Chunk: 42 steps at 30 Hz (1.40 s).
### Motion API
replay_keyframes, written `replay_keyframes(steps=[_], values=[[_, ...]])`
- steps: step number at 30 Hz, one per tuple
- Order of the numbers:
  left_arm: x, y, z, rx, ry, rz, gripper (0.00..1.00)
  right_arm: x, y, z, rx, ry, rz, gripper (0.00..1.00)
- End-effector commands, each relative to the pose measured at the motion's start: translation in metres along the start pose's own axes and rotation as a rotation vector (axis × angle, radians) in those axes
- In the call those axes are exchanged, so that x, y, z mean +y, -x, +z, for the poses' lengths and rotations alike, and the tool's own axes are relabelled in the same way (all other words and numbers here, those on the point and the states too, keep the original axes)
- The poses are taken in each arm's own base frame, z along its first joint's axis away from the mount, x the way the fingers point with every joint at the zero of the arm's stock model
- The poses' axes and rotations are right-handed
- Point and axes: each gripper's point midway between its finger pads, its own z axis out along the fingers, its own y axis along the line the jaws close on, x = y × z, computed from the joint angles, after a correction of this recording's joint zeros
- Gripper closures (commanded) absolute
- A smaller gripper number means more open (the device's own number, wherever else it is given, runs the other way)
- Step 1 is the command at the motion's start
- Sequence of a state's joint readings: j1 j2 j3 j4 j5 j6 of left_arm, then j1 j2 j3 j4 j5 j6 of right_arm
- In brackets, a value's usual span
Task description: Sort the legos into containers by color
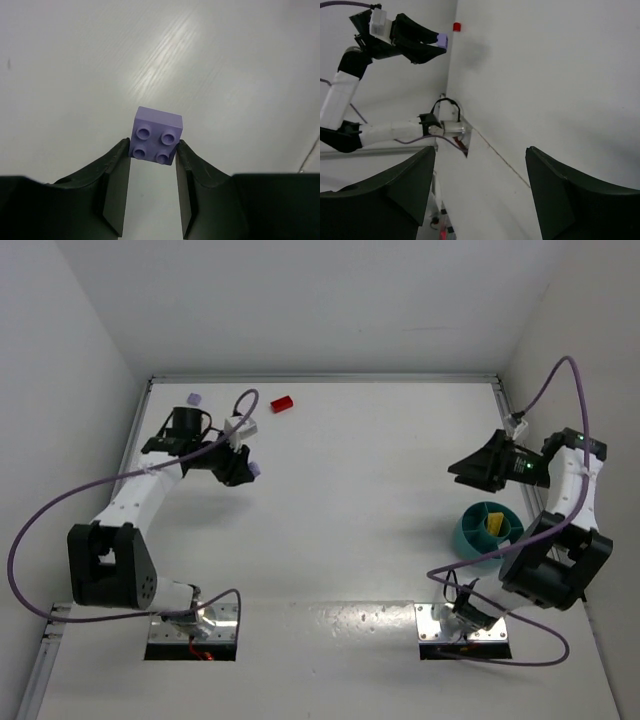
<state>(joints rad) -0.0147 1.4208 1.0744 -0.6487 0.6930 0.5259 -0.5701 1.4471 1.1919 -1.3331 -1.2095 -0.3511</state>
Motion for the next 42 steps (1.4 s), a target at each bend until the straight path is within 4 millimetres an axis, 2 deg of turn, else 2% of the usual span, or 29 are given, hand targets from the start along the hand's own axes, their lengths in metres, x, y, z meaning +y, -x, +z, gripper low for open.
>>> replay_keyframes(steps=[1, 2, 3, 5, 6, 7, 8, 10, 11, 13, 15, 19, 20, 21, 23, 25, 29, 35, 40, 42], values=[[-0.044, 0.043, 0.002, -0.125, -0.066, 0.049, 0.98, 0.025, 0.007, 0.017, 0.009, 0.125, 0.013, 0.27], [-0.05, 0.055, 0.003, -0.156, -0.058, 0.034, 0.98, 0.02, 0.01, 0.024, 0.031, 0.135, 0.021, 0.27], [-0.067, 0.065, 0.007, -0.166, -0.065, 0.064, 0.98, 0.024, 0.009, 0.035, 0.07, 0.164, 0.027, 0.27], [-0.082, 0.088, 0.006, -0.195, -0.08, 0.086, 0.98, 0.029, 0.016, 0.045, 0.108, 0.192, 0.022, 0.29], [-0.097, 0.099, 0.015, -0.186, -0.106, 0.082, 0.98, 0.032, 0.018, 0.058, 0.156, 0.211, 0.023, 0.29], [-0.103, 0.104, 0.018, -0.184, -0.115, 0.077, 0.98, 0.031, 0.019, 0.064, 0.177, 0.203, 0.011, 0.31], [-0.12, 0.11, 0.024, -0.183, -0.156, 0.075, 0.98, 0.026, 0.022, 0.072, 0.189, 0.185, -0.028, 0.32], [-0.131, 0.126, 0.031, -0.202, -0.167, 0.081, 0.98, 0.033, 0.017, 0.09, 0.242, 0.167, 0.005, 0.35], [-0.147, 0.136, 0.034, -0.21, -0.187, 0.092, 0.98, 0.037, 0.017, 0.102, 0.264, 0.157, -0.03, 0.35], [-0.159, 0.144, 0.046, -0.209, -0.196, 0.082, 0.98, 0.039, 0.018, 0.115, 0.289, 0.163, -0.051, 0.35], [-0.176, 0.155, 0.052, -0.215, -0.226, 0.088, 0.98, 0.043, 0.01, 0.127, 0.328, 0.175, -0.033, 0.35], [-0.183, 0.162, 0.07, -0.199, -0.238, 0.081, 0.98, 0.05, 0.009, 0.148, 0.367, 0.194, -0.028, 0.34], [-0.182, 0.157, 0.077, -0.178, -0.24, 0.063, 0.98, 0.055, 0.01, 0.155, 0.366, 0.21, -0.065, 0.33], [-0.182, 0.161, 0.078, -0.183, -0.24, 0.065, 0.98, 0.05, 0.01, 0.159, 0.365, 0.207, -0.046, 0.33], [-0.186, 0.169, 0.077, -0.194, -0.248, 0.065, 0.98, 0.053, 0.003, 0.17, 0.386, 0.19, -0.018, 0.33], [-0.188, 0.168, 0.084, -0.183, -0.256, 0.066, 0.98, 0.053, -0.006, 0.181, 0.414, 0.198, -0.006, 0.33], [-0.197, 0.171, 0.087, -0.187, -0.273, 0.081, 0.98, 0.054, -0.019, 0.191, 0.45, 0.188, -0.009, 0.33], [-0.209, 0.175, 0.089, -0.192, -0.286, 0.111, 0.98, 0.056, -0.029, 0.199, 0.477, 0.197, -0.007, 0.33], [-0.209, 0.173, 0.093, -0.182, -0.274, 0.111, 0.98, 0.06, -0.035, 0.199, 0.482, 0.199, -0.024, 0.4], [-0.209, 0.173, 0.093, -0.182, -0.274, 0.111, 0.98, 0.057, -0.048, 0.198, 0.503, 0.189, 0.013, 0.43]])
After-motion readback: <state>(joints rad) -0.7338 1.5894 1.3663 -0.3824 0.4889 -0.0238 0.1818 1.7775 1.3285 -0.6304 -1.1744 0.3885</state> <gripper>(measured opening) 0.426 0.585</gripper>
